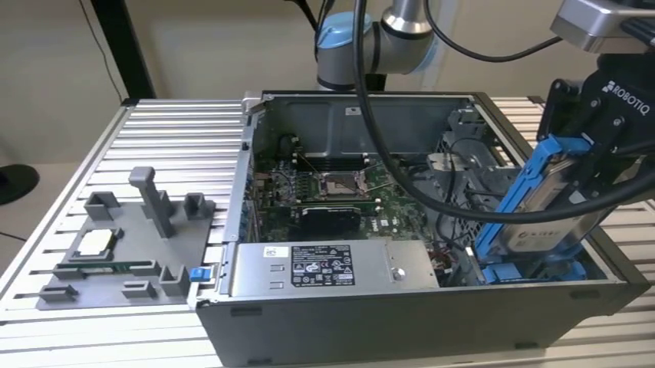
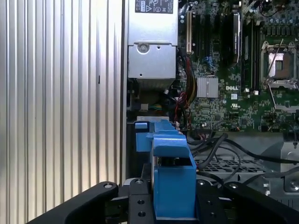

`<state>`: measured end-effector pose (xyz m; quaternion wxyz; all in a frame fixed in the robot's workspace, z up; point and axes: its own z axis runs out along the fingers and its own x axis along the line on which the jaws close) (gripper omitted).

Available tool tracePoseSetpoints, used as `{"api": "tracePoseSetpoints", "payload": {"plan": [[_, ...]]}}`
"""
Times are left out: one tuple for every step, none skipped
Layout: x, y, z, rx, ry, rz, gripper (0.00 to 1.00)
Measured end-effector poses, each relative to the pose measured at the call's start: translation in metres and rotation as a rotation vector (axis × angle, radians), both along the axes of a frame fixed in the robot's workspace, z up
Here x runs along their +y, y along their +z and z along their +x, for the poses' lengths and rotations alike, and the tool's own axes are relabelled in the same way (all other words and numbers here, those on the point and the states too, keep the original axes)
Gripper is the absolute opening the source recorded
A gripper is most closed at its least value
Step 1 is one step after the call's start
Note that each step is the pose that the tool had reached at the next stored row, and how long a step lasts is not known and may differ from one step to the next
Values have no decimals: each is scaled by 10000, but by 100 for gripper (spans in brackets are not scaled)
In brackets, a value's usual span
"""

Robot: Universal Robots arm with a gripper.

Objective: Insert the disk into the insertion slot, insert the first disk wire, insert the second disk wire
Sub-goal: 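Insert the disk into the insertion slot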

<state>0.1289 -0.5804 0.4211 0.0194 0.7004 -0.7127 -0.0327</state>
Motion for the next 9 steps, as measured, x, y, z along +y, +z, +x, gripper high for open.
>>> {"api": "tracePoseSetpoints", "payload": {"plan": [[0,-11,0,0,0,8,0],[1,-19,0,0,0,13,0],[2,-26,0,0,-1,18,0],[2,-31,1,0,-1,23,0],[4,-36,3,0,0,32,0],[5,-40,10,0,2,37,0],[5,-44,17,0,1,43,0],[6,-47,24,0,0,48,0],[8,-52,27,0,1,56,0]]}}
